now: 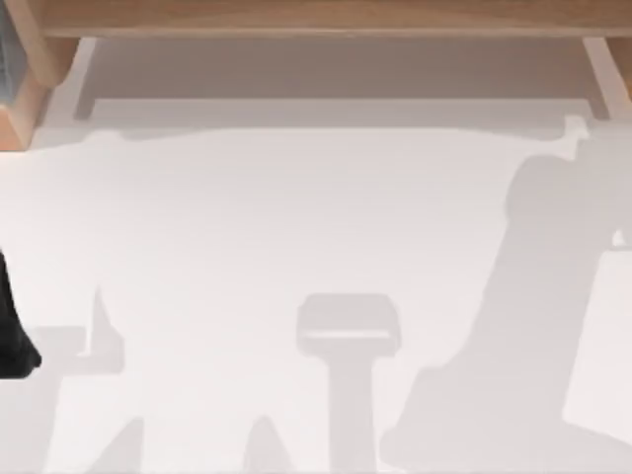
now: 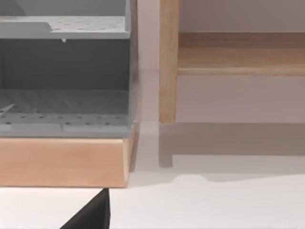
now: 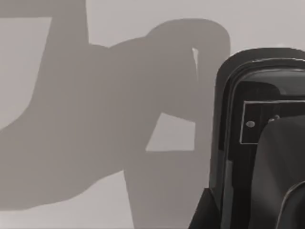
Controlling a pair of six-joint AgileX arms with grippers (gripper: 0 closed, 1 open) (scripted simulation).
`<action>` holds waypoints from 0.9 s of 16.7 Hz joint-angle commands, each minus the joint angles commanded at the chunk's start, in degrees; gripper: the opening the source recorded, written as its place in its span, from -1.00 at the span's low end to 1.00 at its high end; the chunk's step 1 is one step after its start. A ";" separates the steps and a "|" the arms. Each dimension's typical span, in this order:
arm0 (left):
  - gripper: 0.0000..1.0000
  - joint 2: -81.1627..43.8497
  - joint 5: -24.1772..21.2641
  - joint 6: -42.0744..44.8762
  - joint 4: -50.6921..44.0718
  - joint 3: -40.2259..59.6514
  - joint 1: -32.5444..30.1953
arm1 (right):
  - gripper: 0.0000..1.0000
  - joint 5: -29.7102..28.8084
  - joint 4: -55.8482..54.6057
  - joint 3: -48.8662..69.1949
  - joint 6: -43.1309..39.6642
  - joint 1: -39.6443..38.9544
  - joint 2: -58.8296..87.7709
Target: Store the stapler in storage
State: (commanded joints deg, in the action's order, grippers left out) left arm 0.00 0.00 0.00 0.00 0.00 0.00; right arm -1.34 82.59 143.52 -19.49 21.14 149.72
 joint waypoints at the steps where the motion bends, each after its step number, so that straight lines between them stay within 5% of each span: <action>1: 1.00 0.00 0.00 0.00 0.00 0.00 0.00 | -1.00 -0.13 0.28 -0.15 -0.22 0.00 0.48; 15: 1.00 0.00 0.00 0.00 0.00 0.00 0.00 | -1.00 4.64 -2.88 -2.27 -6.67 0.64 -0.02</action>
State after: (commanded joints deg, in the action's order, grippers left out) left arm 0.00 0.00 0.00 0.00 0.00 0.00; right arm 3.30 79.71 141.25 -26.15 21.77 149.70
